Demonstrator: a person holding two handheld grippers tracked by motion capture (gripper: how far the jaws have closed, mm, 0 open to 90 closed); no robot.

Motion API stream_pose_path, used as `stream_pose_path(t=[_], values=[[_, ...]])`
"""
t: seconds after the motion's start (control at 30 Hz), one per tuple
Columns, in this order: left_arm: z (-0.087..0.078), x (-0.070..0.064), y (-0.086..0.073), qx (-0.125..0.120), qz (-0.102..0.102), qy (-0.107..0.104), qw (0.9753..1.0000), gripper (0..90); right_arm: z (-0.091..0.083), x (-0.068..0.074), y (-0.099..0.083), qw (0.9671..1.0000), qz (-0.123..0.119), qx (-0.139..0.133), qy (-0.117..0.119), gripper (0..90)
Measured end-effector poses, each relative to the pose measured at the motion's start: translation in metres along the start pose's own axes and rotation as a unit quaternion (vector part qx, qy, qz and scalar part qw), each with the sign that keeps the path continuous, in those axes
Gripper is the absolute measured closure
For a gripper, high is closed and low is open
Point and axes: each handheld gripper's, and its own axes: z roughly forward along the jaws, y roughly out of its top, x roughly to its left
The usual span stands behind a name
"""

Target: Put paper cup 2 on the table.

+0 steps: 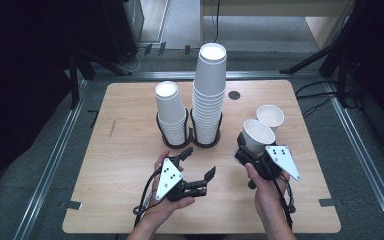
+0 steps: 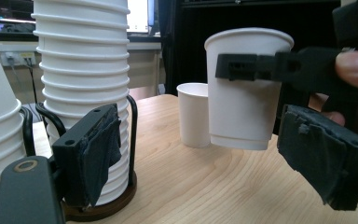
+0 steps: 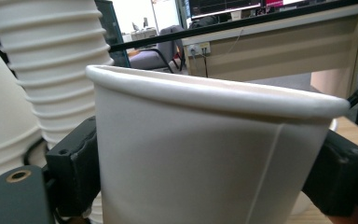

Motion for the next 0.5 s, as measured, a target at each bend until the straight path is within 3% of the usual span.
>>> stream_pose_path(t=[0.23,0.5], values=[[0.001,0.001,-0.002,0.011,0.006,0.010,0.9999,13.2,0.005,-0.016,-0.010,0.9982,-0.056,-0.019,0.010,13.7],[0.003,0.002,-0.004,0.021,0.012,0.015,0.9996,13.2,0.014,-0.031,-0.026,0.9953,-0.085,-0.025,0.039,13.5]])
